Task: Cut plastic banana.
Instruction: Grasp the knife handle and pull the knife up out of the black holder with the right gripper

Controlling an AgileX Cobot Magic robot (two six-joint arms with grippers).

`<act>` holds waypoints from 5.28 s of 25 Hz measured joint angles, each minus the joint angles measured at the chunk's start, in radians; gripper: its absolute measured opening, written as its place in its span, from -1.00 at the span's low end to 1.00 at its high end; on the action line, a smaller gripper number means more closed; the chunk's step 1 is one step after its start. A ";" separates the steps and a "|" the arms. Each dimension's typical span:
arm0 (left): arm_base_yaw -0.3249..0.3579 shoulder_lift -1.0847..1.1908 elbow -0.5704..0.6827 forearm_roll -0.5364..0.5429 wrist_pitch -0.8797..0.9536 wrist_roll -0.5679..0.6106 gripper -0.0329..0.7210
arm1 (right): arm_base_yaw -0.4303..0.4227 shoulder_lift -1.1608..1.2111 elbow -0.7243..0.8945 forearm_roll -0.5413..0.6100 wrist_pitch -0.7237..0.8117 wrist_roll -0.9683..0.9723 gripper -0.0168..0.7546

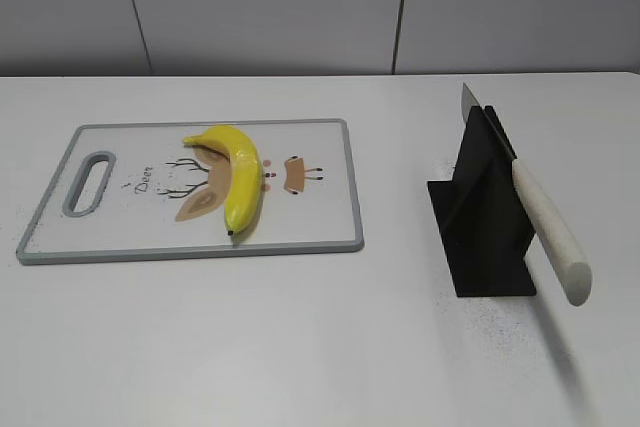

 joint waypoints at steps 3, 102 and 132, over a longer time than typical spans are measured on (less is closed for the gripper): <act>0.000 0.000 0.000 0.000 0.000 0.000 0.62 | 0.000 0.000 0.000 0.000 0.000 0.000 0.58; 0.000 0.000 0.000 0.000 0.000 0.000 0.62 | 0.294 1.546 -0.629 -0.014 0.134 0.290 0.41; 0.000 0.000 0.000 0.000 0.000 0.000 0.62 | 0.295 1.717 -0.630 -0.011 0.160 0.462 -0.53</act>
